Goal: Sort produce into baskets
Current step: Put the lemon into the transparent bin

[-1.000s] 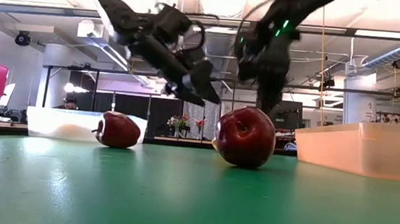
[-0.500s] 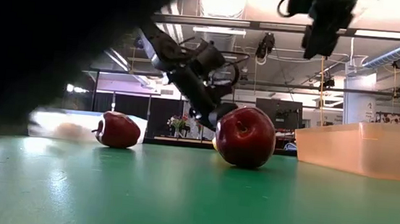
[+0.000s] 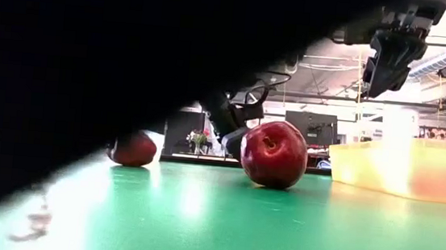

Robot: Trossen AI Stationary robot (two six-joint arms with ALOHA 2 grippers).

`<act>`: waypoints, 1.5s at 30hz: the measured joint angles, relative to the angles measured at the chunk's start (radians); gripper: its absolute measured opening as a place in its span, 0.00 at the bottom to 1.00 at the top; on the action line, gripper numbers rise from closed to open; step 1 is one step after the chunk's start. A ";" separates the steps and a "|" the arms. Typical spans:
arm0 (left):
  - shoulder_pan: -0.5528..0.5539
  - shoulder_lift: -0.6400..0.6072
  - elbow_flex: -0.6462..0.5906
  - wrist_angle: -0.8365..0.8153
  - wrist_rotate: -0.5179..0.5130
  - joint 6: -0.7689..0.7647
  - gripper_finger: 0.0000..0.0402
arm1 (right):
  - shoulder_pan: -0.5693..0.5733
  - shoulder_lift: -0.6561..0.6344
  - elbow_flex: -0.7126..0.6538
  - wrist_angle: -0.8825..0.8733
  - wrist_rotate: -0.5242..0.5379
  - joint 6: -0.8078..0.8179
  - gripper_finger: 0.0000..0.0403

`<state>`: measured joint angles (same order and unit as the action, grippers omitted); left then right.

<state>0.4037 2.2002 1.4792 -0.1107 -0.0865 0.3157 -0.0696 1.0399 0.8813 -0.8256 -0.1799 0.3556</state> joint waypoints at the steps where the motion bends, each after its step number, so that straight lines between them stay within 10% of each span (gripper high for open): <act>1: -0.001 0.000 -0.001 -0.006 -0.002 0.003 0.87 | 0.000 0.003 -0.006 0.005 0.000 0.000 0.19; 19: 0.001 0.004 -0.002 0.074 -0.023 -0.123 0.86 | 0.000 0.009 -0.026 0.081 0.000 -0.017 0.19; 45: 0.025 -0.076 0.104 -0.069 -0.115 -0.083 0.43 | 0.000 0.009 -0.025 0.099 -0.003 0.012 0.19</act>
<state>0.4286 2.1246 1.5827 -0.1802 -0.2015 0.2327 -0.0696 1.0485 0.8565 -0.7261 -0.1828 0.3676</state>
